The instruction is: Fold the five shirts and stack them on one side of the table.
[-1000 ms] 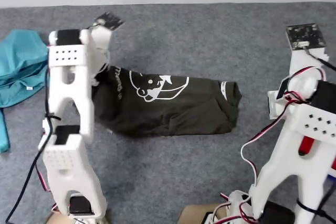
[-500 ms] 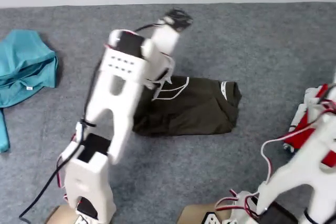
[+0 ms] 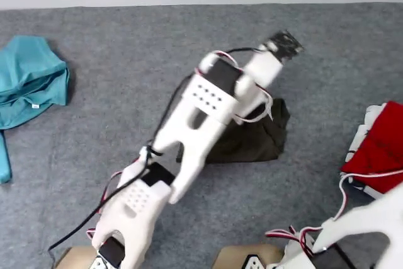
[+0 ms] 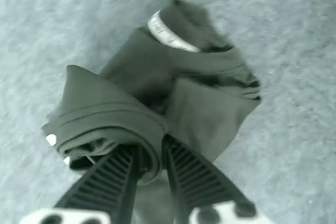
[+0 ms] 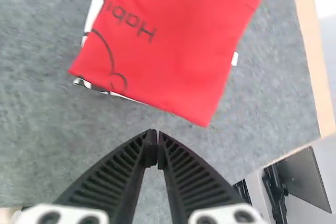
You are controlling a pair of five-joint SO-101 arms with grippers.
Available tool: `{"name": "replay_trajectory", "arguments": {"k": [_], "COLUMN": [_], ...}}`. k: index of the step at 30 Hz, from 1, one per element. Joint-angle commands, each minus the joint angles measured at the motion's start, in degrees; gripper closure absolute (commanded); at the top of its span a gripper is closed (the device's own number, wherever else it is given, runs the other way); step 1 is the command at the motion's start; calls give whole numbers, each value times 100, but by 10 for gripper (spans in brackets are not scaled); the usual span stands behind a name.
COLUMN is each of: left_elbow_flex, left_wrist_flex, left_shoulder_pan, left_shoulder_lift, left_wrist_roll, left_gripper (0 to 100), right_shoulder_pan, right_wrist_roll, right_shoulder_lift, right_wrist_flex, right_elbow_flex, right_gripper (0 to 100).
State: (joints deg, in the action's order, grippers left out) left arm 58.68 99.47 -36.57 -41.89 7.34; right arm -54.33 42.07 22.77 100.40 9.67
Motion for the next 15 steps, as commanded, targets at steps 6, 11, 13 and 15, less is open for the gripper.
{"name": "replay_trajectory", "arguments": {"k": [6,11,13,15], "left_elbow_flex": [1015,1367,1420,1420], "left_wrist_flex": [97,88,70,-26], "left_shoulder_pan": [-466,-492,-492,-492], "left_shoulder_lift": [-492,-615,-651,-659], "left_wrist_roll": [-246,-334,-334,-343], "left_gripper": [994,993,993,993], "right_shoulder_pan": [-444,-470,-470,-470], "right_wrist_roll": [264,255,255,255], "right_shoulder_lift": [233,233,233,233], "right_wrist_flex": [215,215,215,215], "right_elbow_flex": [229,229,229,229], "right_gripper": [988,988,988,988]}}
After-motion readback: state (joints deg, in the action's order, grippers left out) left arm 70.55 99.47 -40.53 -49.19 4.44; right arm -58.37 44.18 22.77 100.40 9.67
